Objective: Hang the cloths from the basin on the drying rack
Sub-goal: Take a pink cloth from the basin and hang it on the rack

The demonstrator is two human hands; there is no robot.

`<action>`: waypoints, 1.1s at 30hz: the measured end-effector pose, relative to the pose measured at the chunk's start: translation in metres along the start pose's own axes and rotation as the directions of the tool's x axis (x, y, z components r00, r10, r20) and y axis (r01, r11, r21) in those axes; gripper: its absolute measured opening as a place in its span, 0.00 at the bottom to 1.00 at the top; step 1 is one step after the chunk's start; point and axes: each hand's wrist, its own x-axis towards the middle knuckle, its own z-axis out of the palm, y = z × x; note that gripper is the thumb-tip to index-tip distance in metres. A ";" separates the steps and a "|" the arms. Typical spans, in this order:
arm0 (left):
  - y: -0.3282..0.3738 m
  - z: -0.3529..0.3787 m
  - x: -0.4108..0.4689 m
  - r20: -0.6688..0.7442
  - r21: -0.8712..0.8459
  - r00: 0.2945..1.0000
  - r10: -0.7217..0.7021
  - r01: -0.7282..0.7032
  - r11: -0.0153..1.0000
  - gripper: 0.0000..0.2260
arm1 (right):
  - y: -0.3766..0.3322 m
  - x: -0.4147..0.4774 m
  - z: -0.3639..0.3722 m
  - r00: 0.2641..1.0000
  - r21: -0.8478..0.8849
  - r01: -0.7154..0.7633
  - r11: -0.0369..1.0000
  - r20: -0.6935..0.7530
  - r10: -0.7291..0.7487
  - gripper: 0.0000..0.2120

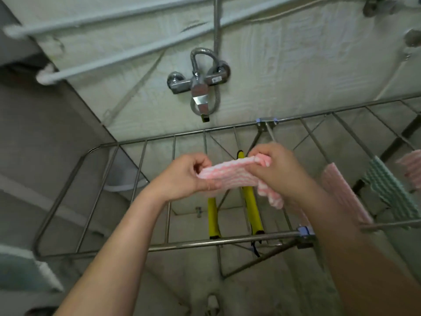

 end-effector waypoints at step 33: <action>-0.195 -0.004 -0.064 -0.310 -0.101 0.808 -0.501 0.496 0.862 0.15 | -0.071 0.137 0.243 0.851 -0.043 -0.059 0.997 0.519 0.072 0.19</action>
